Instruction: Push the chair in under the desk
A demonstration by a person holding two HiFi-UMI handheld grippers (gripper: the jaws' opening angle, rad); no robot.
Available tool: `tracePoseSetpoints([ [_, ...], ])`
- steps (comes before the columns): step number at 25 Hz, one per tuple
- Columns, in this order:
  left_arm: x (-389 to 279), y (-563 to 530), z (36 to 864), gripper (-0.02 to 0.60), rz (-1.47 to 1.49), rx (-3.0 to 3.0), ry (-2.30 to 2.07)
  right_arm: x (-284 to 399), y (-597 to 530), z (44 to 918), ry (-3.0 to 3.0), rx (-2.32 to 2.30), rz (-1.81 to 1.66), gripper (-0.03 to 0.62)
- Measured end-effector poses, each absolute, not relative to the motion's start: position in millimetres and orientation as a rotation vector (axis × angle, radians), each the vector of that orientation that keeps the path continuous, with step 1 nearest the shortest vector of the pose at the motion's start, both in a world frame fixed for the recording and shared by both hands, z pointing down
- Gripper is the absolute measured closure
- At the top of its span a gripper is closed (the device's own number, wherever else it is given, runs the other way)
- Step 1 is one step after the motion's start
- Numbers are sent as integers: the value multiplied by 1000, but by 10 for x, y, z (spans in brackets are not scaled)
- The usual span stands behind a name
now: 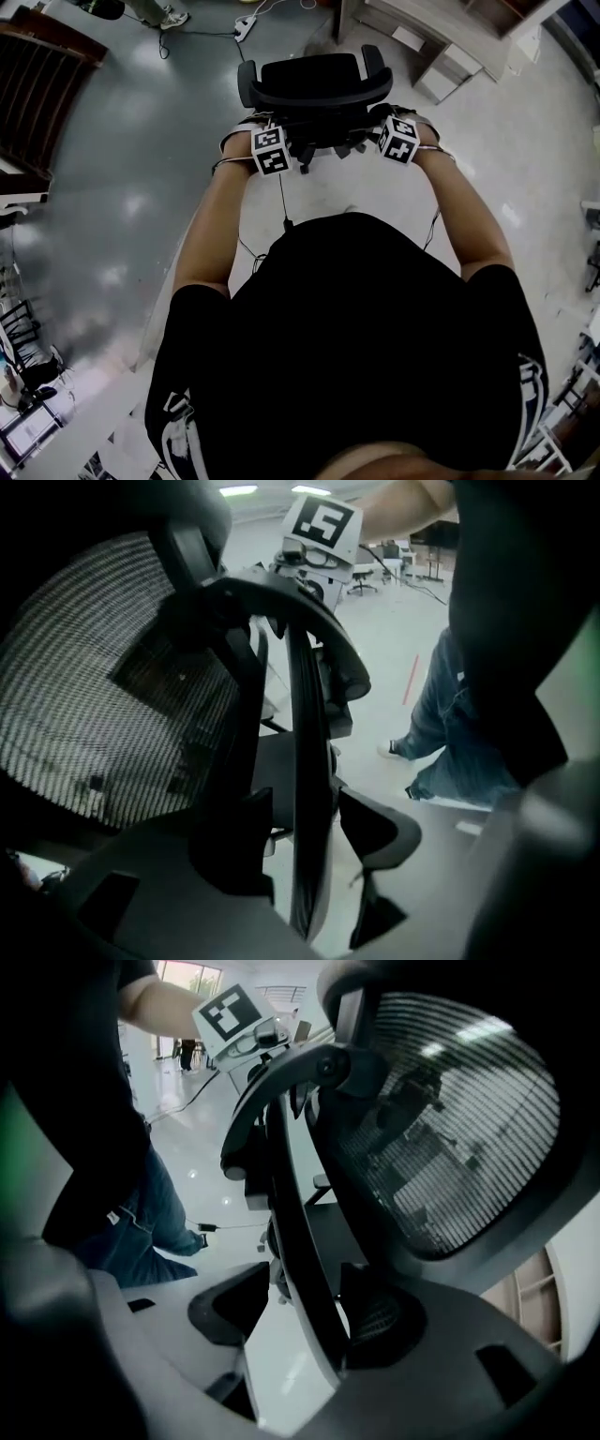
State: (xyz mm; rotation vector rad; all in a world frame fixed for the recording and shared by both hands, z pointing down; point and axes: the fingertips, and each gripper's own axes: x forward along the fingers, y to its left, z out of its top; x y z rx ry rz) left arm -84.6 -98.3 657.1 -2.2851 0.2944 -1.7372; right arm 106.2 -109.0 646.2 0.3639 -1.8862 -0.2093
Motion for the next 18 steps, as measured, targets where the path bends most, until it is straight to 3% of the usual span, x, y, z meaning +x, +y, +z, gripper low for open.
tracePoseSetpoints([
  [12,-749,-1017,7072,348,-1830,-2189,236,1007,-1159,6964,-1674,185,-390,359],
  [15,-757,-1057,7078,377,-1853,-2159,254,1019,-1185,7073,-1634,160,-426,363],
  [18,-768,-1104,7057,455,-1832,-2135,289,1023,-1269,7093,-1596,198,-467,470],
])
